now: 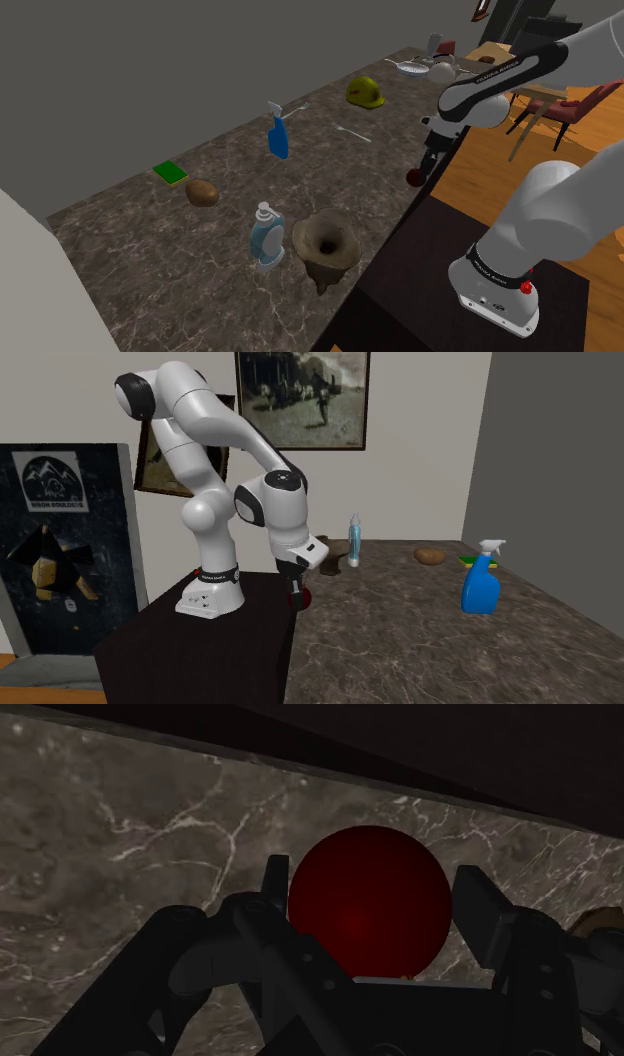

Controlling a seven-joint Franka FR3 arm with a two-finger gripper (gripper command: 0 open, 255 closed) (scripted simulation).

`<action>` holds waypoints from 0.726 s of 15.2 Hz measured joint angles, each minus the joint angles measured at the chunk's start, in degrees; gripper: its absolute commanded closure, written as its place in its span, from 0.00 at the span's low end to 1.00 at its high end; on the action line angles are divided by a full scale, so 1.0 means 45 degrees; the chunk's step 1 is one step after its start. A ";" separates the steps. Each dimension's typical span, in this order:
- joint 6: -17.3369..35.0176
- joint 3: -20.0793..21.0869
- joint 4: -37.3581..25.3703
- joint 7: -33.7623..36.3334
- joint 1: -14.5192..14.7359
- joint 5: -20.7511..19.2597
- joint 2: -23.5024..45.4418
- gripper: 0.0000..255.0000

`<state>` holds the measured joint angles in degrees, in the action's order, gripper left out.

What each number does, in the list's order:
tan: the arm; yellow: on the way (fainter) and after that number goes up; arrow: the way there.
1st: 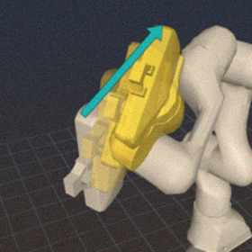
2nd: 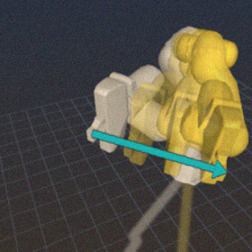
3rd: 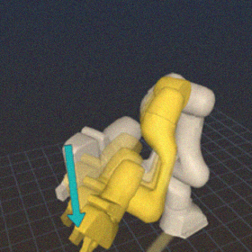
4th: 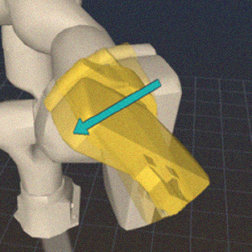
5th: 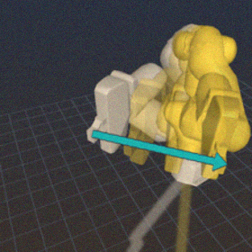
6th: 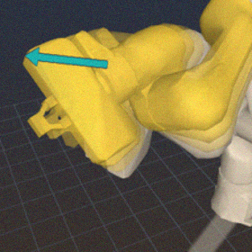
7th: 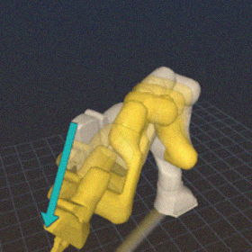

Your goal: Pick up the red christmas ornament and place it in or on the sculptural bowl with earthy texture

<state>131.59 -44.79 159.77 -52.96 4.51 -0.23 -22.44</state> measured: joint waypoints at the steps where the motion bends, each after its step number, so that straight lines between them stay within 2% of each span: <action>1: -0.0240 0.0101 -0.0082 0.0120 -0.0108 -0.0110 -0.0181 1.00; 11: -0.2487 0.1135 -0.0811 0.1195 -0.0856 -0.0735 -0.1877 1.00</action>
<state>120.40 -39.68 156.12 -47.58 0.66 -3.54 -30.88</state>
